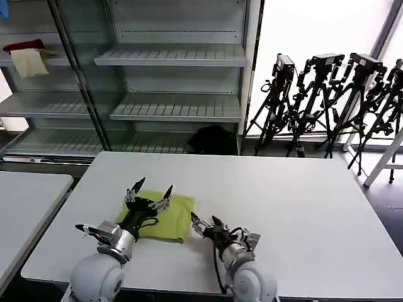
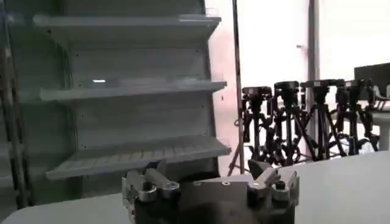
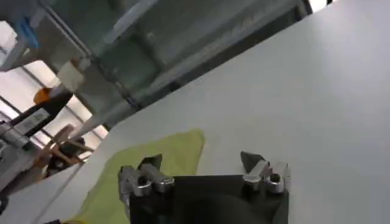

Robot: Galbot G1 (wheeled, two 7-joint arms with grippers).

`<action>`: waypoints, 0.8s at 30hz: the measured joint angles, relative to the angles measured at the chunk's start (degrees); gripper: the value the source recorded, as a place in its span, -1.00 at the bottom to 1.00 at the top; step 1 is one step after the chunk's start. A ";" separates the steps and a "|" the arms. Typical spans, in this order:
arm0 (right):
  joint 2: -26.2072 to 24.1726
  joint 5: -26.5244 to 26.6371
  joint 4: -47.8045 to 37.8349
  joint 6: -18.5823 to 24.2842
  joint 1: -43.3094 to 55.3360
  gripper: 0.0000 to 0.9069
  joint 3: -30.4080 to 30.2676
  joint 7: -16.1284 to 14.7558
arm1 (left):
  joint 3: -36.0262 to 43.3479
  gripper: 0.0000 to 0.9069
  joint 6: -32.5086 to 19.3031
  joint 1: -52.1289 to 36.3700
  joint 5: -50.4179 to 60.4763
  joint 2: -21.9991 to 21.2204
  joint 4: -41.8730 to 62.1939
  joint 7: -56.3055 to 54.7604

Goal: Fold and organize the clothes.

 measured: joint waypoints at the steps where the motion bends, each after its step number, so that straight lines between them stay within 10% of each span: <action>1: 0.36 0.46 -0.26 -0.09 0.11 -0.13 -0.37 0.37 | -0.11 1.00 -0.28 0.38 0.17 -0.20 0.15 0.05; 2: 0.67 0.78 -0.44 -0.16 0.22 -0.71 -0.70 0.72 | -0.25 1.00 -0.66 0.80 0.37 -0.46 0.33 0.16; 4: 1.29 1.43 -0.81 -0.31 0.57 -1.00 -1.34 1.39 | -0.56 1.00 -1.37 1.57 0.64 -0.84 0.65 0.32; 24: 1.91 4.45 -4.90 -1.01 4.32 -1.00 -2.29 7.01 | -3.29 1.00 -4.59 5.23 -0.05 -2.51 1.78 0.03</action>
